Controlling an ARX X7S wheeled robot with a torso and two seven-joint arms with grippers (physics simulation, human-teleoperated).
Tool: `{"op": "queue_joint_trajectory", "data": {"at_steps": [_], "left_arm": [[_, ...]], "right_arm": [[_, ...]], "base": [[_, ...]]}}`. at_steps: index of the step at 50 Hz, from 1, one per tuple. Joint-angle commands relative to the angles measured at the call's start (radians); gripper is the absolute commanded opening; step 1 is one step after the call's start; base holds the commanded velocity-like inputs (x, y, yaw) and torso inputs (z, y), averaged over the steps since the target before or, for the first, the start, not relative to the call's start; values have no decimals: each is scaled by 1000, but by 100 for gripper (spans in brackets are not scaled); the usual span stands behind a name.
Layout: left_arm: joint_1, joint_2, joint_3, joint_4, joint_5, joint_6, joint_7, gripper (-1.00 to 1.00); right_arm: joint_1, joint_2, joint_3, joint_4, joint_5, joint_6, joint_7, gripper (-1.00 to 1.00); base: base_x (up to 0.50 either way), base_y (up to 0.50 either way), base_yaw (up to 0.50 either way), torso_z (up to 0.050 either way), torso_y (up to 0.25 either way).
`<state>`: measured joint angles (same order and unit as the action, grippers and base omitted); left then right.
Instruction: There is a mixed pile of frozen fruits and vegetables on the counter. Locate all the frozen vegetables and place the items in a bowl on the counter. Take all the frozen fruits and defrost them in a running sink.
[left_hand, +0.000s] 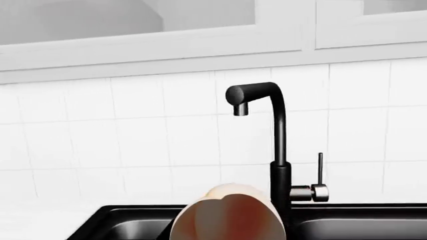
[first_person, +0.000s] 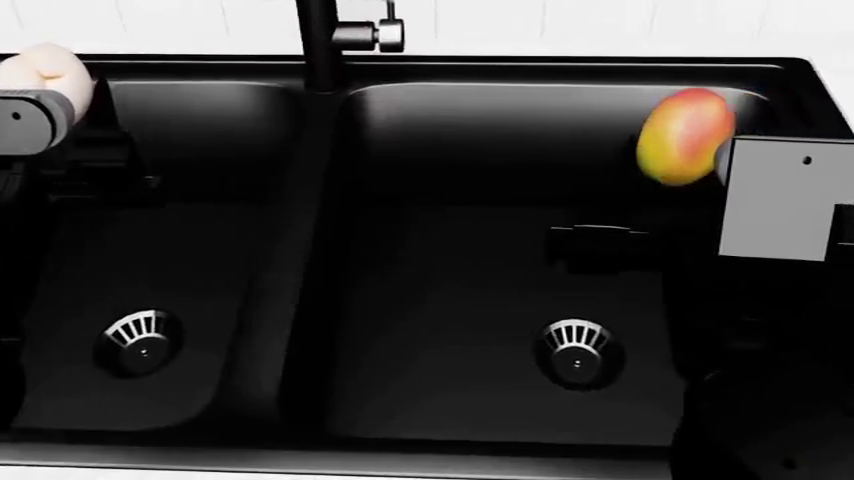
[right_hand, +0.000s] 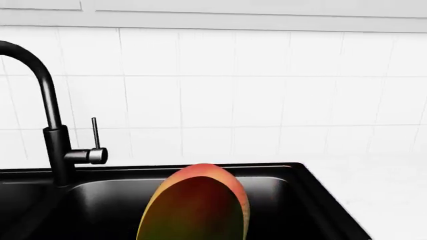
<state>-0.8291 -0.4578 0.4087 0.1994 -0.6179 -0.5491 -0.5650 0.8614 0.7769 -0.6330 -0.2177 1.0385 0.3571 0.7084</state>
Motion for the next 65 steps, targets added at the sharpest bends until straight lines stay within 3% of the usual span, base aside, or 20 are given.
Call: {"op": "queue_joint_trajectory", "data": {"at_steps": [1, 36, 43, 54, 65], "left_arm": [[3, 11, -1, -19, -7, 19, 0, -100], [12, 7, 10, 0, -19, 13, 5, -100], [36, -25, -9, 44, -50, -9, -2, -100], [2, 25, 32, -28, -17, 7, 14, -100], [12, 26, 20, -20, -29, 22, 16, -100]], "right_arm": [[6, -1, 1, 1, -26, 9, -12, -100], [5, -5, 4, -4, -33, 6, -8, -100], [6, -7, 1, 1, -37, 8, -11, -100], [3, -9, 3, 4, -39, 8, -3, -100], [11, -9, 2, -8, -31, 23, 5, -100]], "base": [[0, 500, 0, 0, 0], [1, 495, 0, 0, 0], [2, 265, 0, 0, 1], [19, 159, 0, 0, 0], [0, 0, 0, 0, 0]]}}
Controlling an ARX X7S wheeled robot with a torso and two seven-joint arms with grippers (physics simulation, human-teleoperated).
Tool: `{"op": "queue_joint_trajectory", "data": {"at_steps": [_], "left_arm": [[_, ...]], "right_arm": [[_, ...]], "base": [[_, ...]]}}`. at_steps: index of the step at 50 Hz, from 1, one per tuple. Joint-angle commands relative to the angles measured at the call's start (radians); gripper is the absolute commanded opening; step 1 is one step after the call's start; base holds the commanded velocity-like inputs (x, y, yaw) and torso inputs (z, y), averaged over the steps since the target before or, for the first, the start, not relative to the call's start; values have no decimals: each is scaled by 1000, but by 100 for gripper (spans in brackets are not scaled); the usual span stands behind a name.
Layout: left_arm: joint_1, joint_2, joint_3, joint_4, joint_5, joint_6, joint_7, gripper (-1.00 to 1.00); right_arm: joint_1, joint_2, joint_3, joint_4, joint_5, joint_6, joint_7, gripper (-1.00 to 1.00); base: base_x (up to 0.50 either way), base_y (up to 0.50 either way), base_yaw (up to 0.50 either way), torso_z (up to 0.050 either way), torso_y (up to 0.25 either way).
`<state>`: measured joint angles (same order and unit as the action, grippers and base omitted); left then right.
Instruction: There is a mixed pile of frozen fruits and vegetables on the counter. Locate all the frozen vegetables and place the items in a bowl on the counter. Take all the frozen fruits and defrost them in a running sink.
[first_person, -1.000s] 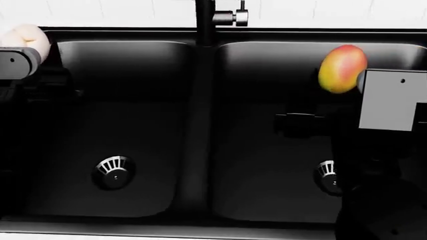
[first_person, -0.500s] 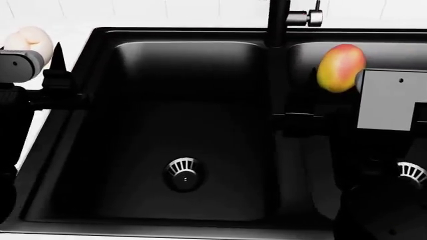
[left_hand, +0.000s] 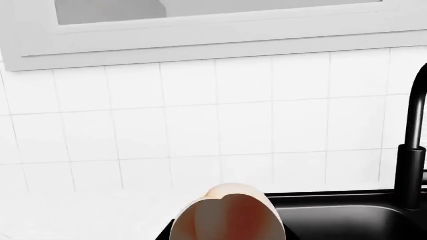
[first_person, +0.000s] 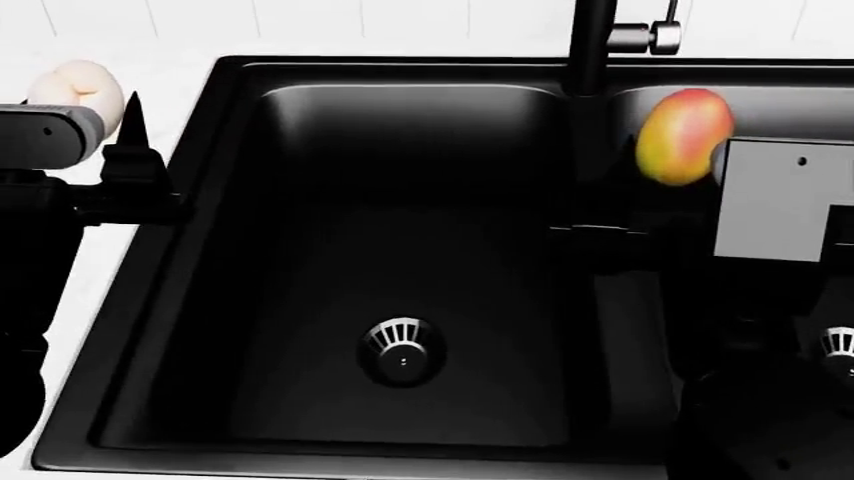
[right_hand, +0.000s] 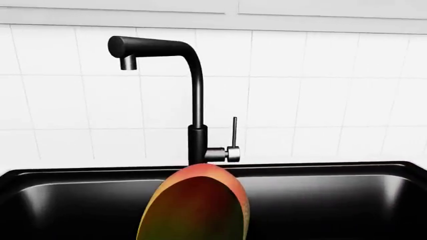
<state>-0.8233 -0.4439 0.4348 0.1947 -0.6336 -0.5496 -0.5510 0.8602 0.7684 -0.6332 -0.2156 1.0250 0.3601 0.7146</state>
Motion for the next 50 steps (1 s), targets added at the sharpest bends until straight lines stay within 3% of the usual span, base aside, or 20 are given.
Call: {"op": "queue_joint_trajectory", "data": {"at_steps": [1, 13, 32, 50], "left_arm": [[6, 11, -8, -16, -14, 24, 2, -100], [-4, 13, -7, -9, -19, 9, -7, -100], [-3, 14, -2, -13, -22, 9, -7, -100], [-20, 40, 33, -34, -44, -4, 39, -100]], "right_arm": [[14, 2, 5, -15, -15, 22, 3, -100], [14, 3, 8, -24, -17, 23, 14, -100], [14, -3, 4, -7, -21, 24, 5, -100], [10, -4, 7, -4, -20, 22, 3, -100]], "base": [[0, 0, 0, 0, 10], [46, 0, 0, 0, 0], [341, 0, 0, 0, 1], [5, 0, 0, 0, 1]]}}
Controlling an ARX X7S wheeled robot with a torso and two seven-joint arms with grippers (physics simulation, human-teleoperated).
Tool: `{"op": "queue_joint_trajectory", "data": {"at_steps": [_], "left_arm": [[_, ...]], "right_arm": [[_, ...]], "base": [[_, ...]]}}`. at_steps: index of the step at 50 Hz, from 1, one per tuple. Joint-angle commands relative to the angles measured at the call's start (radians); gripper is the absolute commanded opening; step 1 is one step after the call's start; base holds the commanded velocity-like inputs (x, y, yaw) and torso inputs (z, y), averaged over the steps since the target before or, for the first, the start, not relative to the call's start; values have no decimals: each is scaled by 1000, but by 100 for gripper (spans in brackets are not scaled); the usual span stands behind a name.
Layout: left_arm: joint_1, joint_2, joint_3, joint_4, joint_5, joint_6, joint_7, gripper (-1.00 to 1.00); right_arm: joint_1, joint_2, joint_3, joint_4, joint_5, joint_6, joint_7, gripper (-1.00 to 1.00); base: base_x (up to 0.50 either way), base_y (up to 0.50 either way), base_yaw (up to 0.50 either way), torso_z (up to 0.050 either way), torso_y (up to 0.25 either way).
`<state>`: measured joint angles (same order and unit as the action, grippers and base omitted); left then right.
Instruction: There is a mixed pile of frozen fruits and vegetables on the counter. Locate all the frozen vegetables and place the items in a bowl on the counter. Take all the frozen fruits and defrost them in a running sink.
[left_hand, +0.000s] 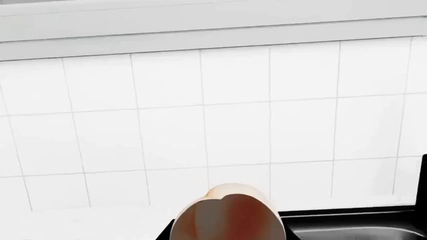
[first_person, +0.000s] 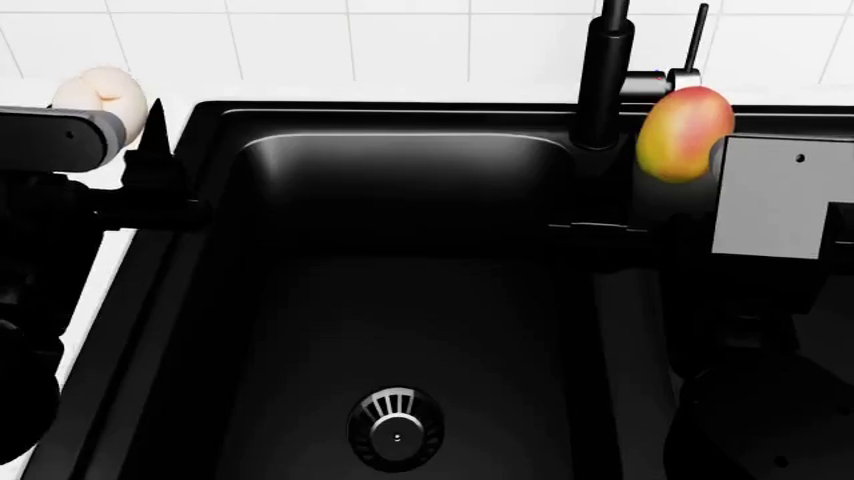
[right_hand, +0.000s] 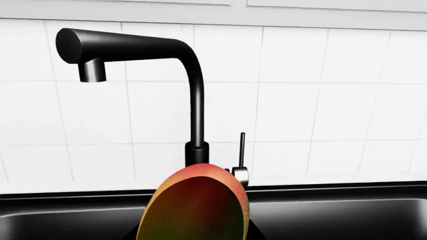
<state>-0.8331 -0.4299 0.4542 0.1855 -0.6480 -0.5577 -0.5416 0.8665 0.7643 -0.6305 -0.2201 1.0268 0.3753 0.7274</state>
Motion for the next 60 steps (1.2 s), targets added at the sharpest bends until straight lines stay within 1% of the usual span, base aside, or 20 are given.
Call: {"op": "queue_joint_trajectory", "data": {"at_steps": [1, 6, 7, 11, 16, 24, 26, 27, 30, 32, 33, 34, 35, 36, 38, 40, 43, 48, 53, 60], "left_arm": [[-21, 40, 31, -46, -27, 5, 50, -100], [-75, 111, 70, -151, -26, 36, 133, -100], [-94, 136, 81, -198, -24, 48, 163, -100], [-151, 198, 93, -323, -29, 59, 214, -100], [-198, 248, 118, -405, -36, 57, 270, -100], [-263, 349, 176, -693, 11, 133, 386, -100], [-293, 378, 184, -789, -2, 131, 451, -100], [-312, 397, 201, -855, 19, 160, 477, -100], [-335, 423, 211, -934, 3, 180, 512, -100], [-354, 429, 271, -1006, -54, 225, 518, -100], [-369, 429, 334, -1062, -121, 266, 515, -100], [-389, 430, 439, -1131, -206, 338, 483, -100], [-403, 430, 537, -1177, -292, 373, 496, -100], [-411, 430, 643, -1205, -360, 413, 480, -100], [-421, 430, 788, -1235, -487, 465, 476, -100], [-425, 430, 902, -1250, -584, 499, 468, -100], [-423, 430, 1010, -1265, -675, 526, 464, -100], [-412, 430, 1082, -1277, -719, 530, 462, -100], [-392, 430, 1092, -1275, -725, 510, 467, -100], [-353, 430, 1096, -1261, -674, 481, 466, -100]], "right_arm": [[3, -3, 2, 1, -23, 8, -9, -100], [5, -8, -3, -3, -21, 15, -9, -100], [5, -8, -4, -1, -20, 16, -10, -100], [2, -8, -3, -6, -17, 18, -4, -100], [1, -10, -4, 0, -19, 18, -5, -100], [-2, -10, -2, 0, -18, 16, -3, -100], [-2, -11, 0, 4, -19, 13, -4, -100], [-2, -13, 0, 7, -19, 12, -5, -100], [-3, -13, 0, 11, -20, 12, -6, -100], [-3, -16, -1, 18, -23, 9, -10, -100], [-3, -16, -1, 19, -23, 9, -11, -100], [-4, -15, 0, 16, -21, 10, -10, -100], [-5, -15, 0, 16, -21, 9, -10, -100], [-6, -15, 0, 16, -21, 8, -11, -100], [-6, -16, 0, 18, -22, 7, -13, -100], [-7, -18, -1, 20, -22, 7, -14, -100], [-7, -17, -1, 20, -22, 7, -16, -100], [-7, -17, -2, 16, -21, 10, -13, -100], [-7, -17, -2, 14, -19, 12, -13, -100], [-8, -16, -1, 13, -15, 15, -13, -100]], "base": [[0, 0, 0, 0, 0], [0, 0, 0, 0, 0], [0, 0, 0, 0, 0], [0, 0, 0, 0, 0], [0, 0, 0, 0, 2], [0, 0, 0, 0, 0], [0, 0, 0, 0, 0], [0, 0, 0, 0, 0], [0, 0, 0, 0, 0], [0, 0, 0, 0, 0], [0, 0, 0, 0, 0], [0, 0, 0, 0, 0], [0, 0, 0, 0, 0], [0, 0, 0, 0, 0], [0, 0, 0, 0, 0], [0, 0, 0, 0, 5], [0, 0, 0, 0, 0], [0, 0, 0, 3, 0], [0, 0, 0, 0, 0], [0, 0, 0, 0, 0]]}}
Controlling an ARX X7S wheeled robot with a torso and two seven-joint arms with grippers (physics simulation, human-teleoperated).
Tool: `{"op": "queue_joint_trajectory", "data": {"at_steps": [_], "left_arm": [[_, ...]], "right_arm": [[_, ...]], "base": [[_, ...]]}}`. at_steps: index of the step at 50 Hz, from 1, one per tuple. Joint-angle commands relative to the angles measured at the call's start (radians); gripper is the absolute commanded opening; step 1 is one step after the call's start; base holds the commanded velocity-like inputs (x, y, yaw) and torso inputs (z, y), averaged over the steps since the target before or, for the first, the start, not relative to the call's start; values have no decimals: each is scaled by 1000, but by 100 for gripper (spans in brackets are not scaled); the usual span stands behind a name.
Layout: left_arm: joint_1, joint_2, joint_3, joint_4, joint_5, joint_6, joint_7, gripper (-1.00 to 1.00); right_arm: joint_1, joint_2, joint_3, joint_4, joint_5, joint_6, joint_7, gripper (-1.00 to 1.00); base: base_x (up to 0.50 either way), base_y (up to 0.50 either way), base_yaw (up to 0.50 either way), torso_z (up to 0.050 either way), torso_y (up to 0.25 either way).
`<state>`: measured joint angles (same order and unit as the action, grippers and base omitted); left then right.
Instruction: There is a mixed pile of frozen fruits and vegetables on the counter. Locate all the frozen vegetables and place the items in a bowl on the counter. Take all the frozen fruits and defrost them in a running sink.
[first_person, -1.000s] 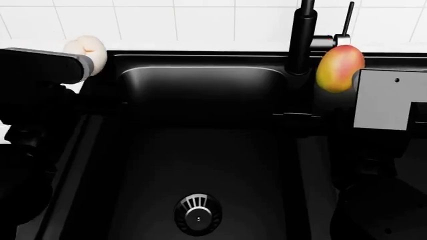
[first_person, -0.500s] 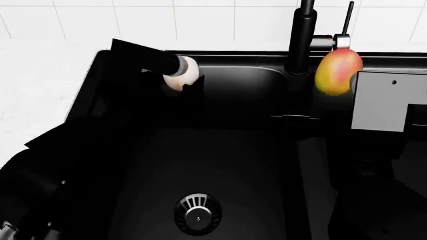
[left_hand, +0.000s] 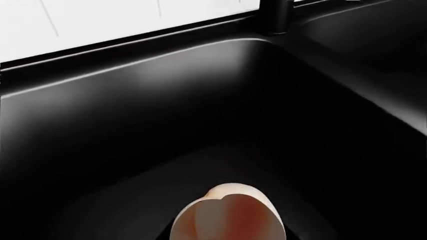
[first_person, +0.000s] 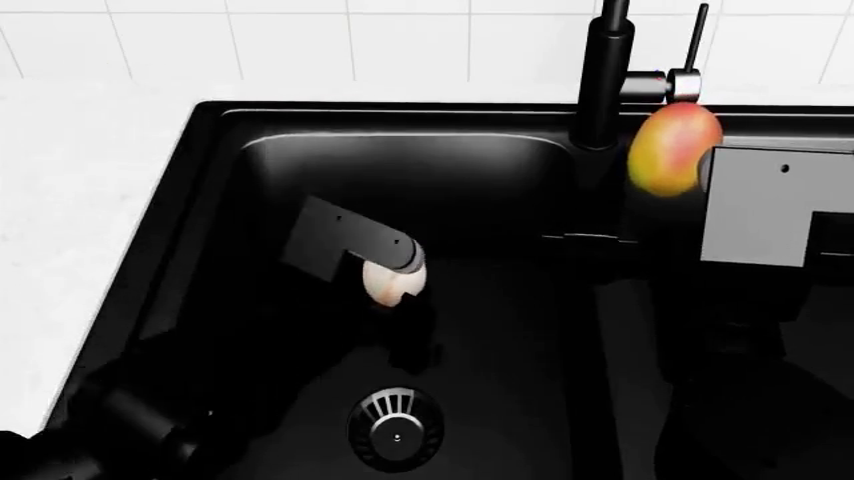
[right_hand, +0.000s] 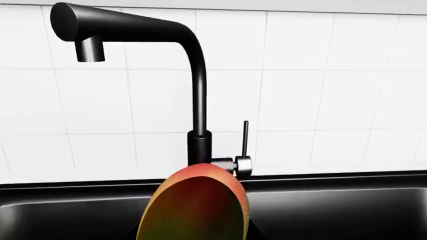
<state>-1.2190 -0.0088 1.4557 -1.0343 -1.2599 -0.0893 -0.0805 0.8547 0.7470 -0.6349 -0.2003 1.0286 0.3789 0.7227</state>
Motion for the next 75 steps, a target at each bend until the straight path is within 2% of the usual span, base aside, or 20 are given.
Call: {"op": "queue_joint_trajectory", "data": {"at_steps": [1, 9, 10, 20, 27, 33, 35, 36, 42, 50, 61, 64, 75], "left_arm": [[36, 9, 93, -42, -60, 8, 5, -100], [32, 9, 88, -42, -55, -8, 8, -100], [30, 9, 87, -42, -55, -9, 7, 100], [2, 9, 85, -31, -57, -1, -1, 100], [-65, 6, 51, -72, -94, 85, -19, 100], [-132, -320, 13, 499, -88, 108, -362, 100], [-147, -378, 2, 592, -88, 111, -420, 100], [-154, -427, -10, 664, -73, 130, -493, 100], [-195, -589, -10, 929, -47, 102, -643, 100], [-225, -636, -17, 999, -30, 89, -695, 100], [-199, -647, -27, 1018, -16, 117, -737, 100], [-195, -666, -33, 1037, -18, 125, -745, 100], [-178, -646, -39, 1028, -19, 142, -735, 100]], "right_arm": [[4, 1, 3, -4, -17, 11, -10, -100], [7, -3, 2, 4, -19, 12, -15, -100], [8, -4, 1, 6, -20, 13, -16, -100], [6, -6, 0, 7, -20, 12, -18, -100], [7, -13, -5, 14, -19, 15, -27, -100], [20, -13, -17, -6, -2, 44, -33, -100], [28, -9, -13, -24, 10, 50, -36, -100], [34, -6, -17, -30, 11, 64, -28, -100], [83, -19, 2, -29, 88, 90, -77, -100], [206, -52, -71, 6, 94, 221, -147, -100], [317, -272, -253, 265, 11, 287, -413, -100], [330, -311, -283, 303, 2, 298, -453, -100], [289, -439, -343, 480, 8, 291, -583, -100]], "base": [[0, 0, 0, 0, 0], [0, 0, 0, 0, 1], [0, 0, 0, 0, 0], [0, 0, 0, 0, 0], [0, 0, 0, 0, 0], [0, 0, 0, 0, 0], [0, 0, 0, 0, 0], [0, 0, 0, 0, 10], [0, 0, 0, 0, 0], [0, 0, 0, 0, 0], [0, 0, 0, 0, 0], [0, 0, 0, 0, 0], [0, 0, 0, 0, 0]]}}
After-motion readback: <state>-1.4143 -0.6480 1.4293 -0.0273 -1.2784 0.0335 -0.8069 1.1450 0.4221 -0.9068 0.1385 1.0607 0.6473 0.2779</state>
